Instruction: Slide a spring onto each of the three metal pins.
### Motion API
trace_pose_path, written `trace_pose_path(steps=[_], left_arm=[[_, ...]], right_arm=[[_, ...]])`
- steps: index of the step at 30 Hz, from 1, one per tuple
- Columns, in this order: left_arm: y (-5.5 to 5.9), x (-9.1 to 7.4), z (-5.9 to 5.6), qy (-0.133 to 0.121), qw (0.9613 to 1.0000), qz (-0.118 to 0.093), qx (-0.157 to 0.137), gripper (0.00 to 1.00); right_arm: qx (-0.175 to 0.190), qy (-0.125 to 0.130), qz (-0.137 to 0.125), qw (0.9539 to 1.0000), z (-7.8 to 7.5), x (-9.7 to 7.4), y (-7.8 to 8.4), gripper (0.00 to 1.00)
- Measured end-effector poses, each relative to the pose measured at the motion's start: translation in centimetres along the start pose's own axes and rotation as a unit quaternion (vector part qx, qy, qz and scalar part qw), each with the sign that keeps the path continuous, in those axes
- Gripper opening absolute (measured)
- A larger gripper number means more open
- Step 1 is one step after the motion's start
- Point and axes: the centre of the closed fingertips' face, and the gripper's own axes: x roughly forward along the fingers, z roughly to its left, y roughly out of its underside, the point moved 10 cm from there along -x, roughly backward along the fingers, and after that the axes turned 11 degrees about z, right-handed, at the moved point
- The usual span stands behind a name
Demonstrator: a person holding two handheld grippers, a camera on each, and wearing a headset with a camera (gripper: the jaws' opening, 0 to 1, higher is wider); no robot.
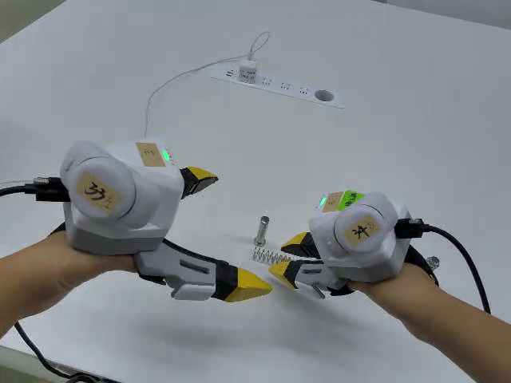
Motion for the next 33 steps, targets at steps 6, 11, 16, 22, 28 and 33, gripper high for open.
trace_pose_path(steps=[6,11,16,22,28,33], left_arm=[[0.2,0.6,-0.1,0.004,1.0000,0.001,-0.004,0.97],[0.4,0.7,0.0,0.007,0.9999,0.001,-0.008,0.96],[0.6,0.7,0.0,0.009,0.9999,0.004,-0.009,0.96],[0.4,0.9,-0.2,0.013,0.9999,0.004,-0.008,0.95],[-0.4,0.6,-0.3,0.015,0.9999,-0.004,0.000,0.94],[-0.8,0.0,-0.2,0.020,0.9998,-0.008,0.002,0.93]], right_arm=[[0.006,0.003,0.015,0.9999,-0.4,0.6,0.3,0.20],[0.019,-0.006,0.020,0.9996,-0.4,0.8,0.6,0.18],[0.022,-0.016,0.019,0.9995,-0.3,0.9,0.5,0.15],[0.026,-0.022,0.017,0.9993,0.0,0.9,0.6,0.12],[0.029,-0.022,0.015,0.9992,0.1,0.9,0.6,0.11],[0.022,-0.018,0.023,0.9993,0.3,0.5,0.6,0.10]])
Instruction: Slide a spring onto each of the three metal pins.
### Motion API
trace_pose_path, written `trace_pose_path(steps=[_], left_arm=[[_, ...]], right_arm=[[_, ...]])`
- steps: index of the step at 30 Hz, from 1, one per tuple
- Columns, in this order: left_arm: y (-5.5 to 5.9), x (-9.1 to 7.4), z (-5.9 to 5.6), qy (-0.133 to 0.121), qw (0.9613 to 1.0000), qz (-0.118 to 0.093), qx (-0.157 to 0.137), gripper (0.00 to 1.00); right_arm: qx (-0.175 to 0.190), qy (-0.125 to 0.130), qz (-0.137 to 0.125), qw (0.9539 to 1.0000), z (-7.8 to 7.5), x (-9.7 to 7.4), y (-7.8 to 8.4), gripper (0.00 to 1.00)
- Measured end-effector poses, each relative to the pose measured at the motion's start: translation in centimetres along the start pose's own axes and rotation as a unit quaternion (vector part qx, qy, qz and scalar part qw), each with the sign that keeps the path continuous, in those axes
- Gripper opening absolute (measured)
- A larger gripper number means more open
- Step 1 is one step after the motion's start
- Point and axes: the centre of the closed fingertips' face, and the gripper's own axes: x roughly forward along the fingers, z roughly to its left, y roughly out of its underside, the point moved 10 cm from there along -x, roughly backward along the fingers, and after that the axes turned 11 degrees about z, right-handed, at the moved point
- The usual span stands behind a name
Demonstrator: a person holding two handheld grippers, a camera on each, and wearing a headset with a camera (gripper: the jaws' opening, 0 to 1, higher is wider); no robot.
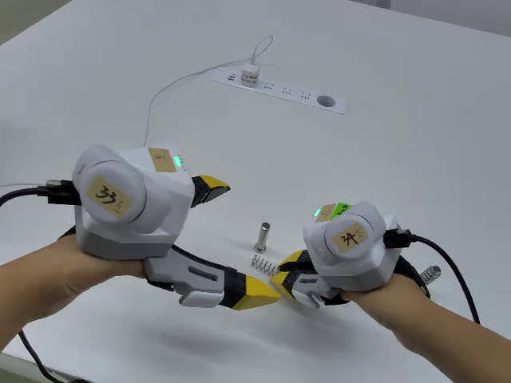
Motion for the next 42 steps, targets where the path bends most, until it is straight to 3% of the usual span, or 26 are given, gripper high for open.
trace_pose_path(steps=[5,13,20,29,33,42], left_arm=[[-0.3,-0.1,-0.2,0.003,1.0000,0.002,0.005,0.89],[-1.4,-0.4,-0.9,0.004,0.9995,0.006,0.032,0.86],[-2.3,-0.9,-1.1,0.004,0.9986,-0.007,0.052,0.78],[-2.7,-0.9,-2.7,0.028,0.9960,-0.004,0.085,0.57],[-2.8,-1.0,-3.5,0.041,0.9947,-0.007,0.094,0.51],[-2.8,-1.2,-3.9,0.047,0.9932,0.003,0.106,0.41]], right_arm=[[-0.004,-0.014,-0.024,0.9996,0.4,-1.8,-0.2,0.10],[-0.025,-0.006,-0.042,0.9988,-0.3,-4.5,-0.5,0.10],[-0.053,0.000,-0.059,0.9968,-0.2,-7.2,-0.6,0.10],[-0.119,0.001,-0.085,0.9893,1.1,-10.0,-1.0,0.10],[-0.149,-0.024,-0.103,0.9831,2.1,-10.9,-1.0,0.10],[-0.184,-0.032,-0.097,0.9776,3.2,-12.1,-0.8,0.10]])
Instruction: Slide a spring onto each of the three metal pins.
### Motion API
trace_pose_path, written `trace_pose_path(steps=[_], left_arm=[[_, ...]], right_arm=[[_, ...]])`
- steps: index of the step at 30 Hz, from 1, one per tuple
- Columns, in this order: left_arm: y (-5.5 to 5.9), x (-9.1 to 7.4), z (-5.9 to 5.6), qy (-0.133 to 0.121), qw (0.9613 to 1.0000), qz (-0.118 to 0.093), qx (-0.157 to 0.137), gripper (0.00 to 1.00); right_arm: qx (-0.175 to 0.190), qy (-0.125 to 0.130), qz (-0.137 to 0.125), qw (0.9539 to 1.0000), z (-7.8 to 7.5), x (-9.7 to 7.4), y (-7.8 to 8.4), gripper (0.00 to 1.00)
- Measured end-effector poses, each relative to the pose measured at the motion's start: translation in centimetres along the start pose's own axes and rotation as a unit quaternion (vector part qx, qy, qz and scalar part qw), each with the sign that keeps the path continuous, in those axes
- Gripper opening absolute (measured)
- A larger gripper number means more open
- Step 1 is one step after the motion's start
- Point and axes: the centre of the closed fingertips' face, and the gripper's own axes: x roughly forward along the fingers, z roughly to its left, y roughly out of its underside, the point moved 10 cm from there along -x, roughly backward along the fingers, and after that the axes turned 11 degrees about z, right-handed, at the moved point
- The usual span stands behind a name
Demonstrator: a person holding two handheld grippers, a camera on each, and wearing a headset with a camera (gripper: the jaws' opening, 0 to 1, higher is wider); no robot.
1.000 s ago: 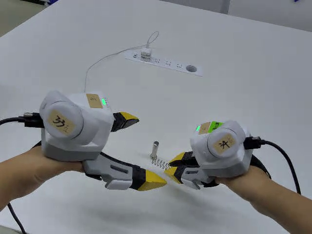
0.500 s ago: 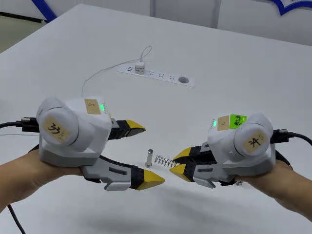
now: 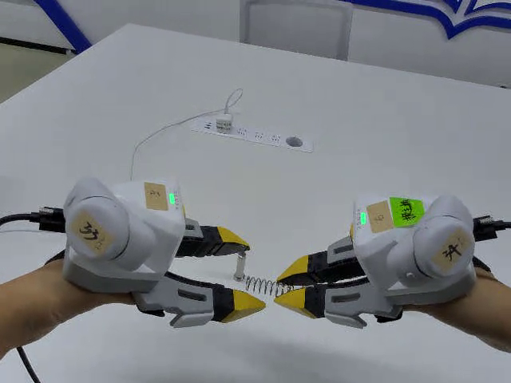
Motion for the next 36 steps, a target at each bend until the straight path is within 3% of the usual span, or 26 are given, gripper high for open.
trace_pose_path(steps=[7,12,25,28,31,36], left_arm=[[-0.4,0.4,-0.8,0.015,0.9998,0.003,0.015,0.24],[-0.4,0.5,-0.9,0.018,0.9995,0.017,0.022,0.23],[-0.7,0.4,-1.6,0.023,0.9988,0.026,0.035,0.13],[-0.7,0.3,-1.6,0.033,0.9988,0.034,0.014,0.12],[-0.8,0.2,-2.0,0.027,0.9978,0.035,0.050,0.10],[-0.8,0.0,-2.2,0.026,0.9967,0.036,0.068,0.10]], right_arm=[[-0.024,0.002,0.006,0.9997,0.3,-0.4,-0.4,0.10],[-0.026,0.000,0.003,0.9997,0.4,-0.5,-0.5,0.10],[-0.041,0.005,0.010,0.9991,0.5,-1.0,-0.9,0.10],[-0.043,0.005,0.009,0.9990,0.7,-1.1,-1.0,0.10],[-0.062,0.012,0.017,0.9978,1.0,-1.2,-1.3,0.10],[-0.073,0.010,0.018,0.9971,1.1,-1.2,-1.3,0.11]])
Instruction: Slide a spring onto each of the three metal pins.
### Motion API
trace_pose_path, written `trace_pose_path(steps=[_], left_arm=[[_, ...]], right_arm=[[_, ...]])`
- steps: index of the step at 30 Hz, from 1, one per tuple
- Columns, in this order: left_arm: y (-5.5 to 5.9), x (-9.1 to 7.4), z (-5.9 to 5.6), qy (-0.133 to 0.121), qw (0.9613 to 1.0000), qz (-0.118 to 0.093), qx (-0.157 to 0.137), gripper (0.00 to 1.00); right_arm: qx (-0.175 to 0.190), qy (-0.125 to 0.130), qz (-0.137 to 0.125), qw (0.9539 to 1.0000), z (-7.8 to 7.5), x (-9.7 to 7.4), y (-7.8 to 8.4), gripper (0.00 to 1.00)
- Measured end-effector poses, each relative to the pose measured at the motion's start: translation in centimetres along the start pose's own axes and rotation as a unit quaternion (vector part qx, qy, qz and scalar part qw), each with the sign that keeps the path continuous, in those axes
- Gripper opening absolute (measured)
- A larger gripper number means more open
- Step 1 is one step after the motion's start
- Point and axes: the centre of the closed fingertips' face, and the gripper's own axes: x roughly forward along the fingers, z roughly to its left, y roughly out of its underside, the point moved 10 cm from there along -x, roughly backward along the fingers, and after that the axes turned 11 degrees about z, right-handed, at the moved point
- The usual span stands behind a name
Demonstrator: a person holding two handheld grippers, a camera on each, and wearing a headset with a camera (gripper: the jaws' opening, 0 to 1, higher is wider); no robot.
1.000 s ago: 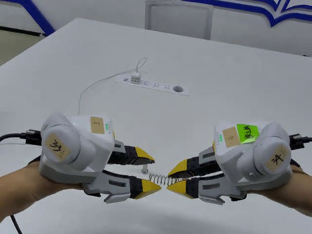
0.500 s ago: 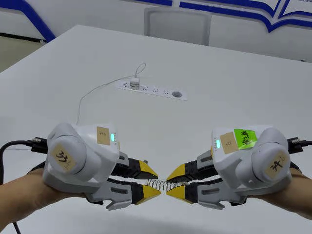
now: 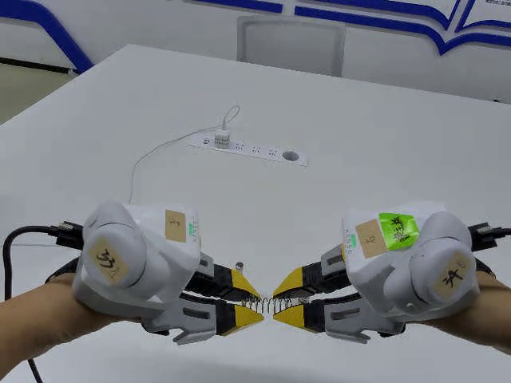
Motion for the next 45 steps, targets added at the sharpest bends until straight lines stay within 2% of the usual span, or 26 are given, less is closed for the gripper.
trace_pose_path(steps=[5,9,19,21,22,24,30,35,39,41,42,43,44,45], left_arm=[[-0.3,-0.2,0.0,-0.002,1.0000,0.001,0.008,0.10],[-0.5,-0.4,-0.1,-0.005,1.0000,0.000,0.008,0.10],[-0.8,-0.2,-0.6,-0.011,0.9999,0.005,-0.001,0.10],[-0.8,-0.2,-0.9,-0.018,0.9997,0.015,0.005,0.10],[-0.9,-0.2,-1.0,-0.026,0.9994,0.020,0.009,0.10],[-1.1,-0.2,-1.0,-0.033,0.9992,0.021,0.008,0.10],[-1.6,-0.2,-0.9,-0.043,0.9989,0.018,0.003,0.10],[-1.8,-0.1,-1.0,-0.045,0.9988,0.020,0.002,0.10],[-1.5,0.0,-1.3,-0.046,0.9988,0.019,-0.005,0.10],[-1.3,0.1,-1.5,-0.048,0.9986,0.019,-0.010,0.10],[-1.2,0.1,-1.5,-0.050,0.9985,0.020,-0.009,0.10],[-1.3,0.2,-1.6,-0.048,0.9986,0.016,-0.015,0.10],[-1.3,0.2,-1.7,-0.050,0.9984,0.019,-0.015,0.10],[-1.3,0.2,-1.7,-0.058,0.9978,0.031,-0.006,0.10]], right_arm=[[0.014,-0.008,-0.015,0.9997,-0.3,-0.3,0.3,0.12],[0.018,-0.014,-0.011,0.9997,-0.3,-0.2,0.9,0.15],[0.039,-0.036,-0.043,0.9977,-0.4,-0.9,1.5,0.11],[0.050,-0.048,-0.067,0.9954,-0.3,-1.2,1.4,0.11],[0.059,-0.054,-0.092,0.9926,-0.3,-1.4,1.2,0.11],[0.073,-0.056,-0.112,0.9894,-0.5,-1.8,1.1,0.11],[0.070,-0.047,-0.117,0.9895,-0.6,-2.4,1.2,0.11],[0.084,-0.049,-0.141,0.9852,-0.7,-2.7,0.9,0.11],[0.092,-0.057,-0.152,0.9824,-0.6,-2.4,0.7,0.11],[0.101,-0.065,-0.166,0.9788,-0.5,-2.3,0.5,0.11],[0.118,-0.079,-0.184,0.9725,-0.4,-2.3,0.2,0.11],[0.119,-0.076,-0.187,0.9721,-0.5,-2.3,0.1,0.11],[0.115,-0.075,-0.182,0.9736,-0.6,-2.2,0.1,0.11],[0.110,-0.074,-0.177,0.9753,-0.6,-2.0,0.0,0.11]])
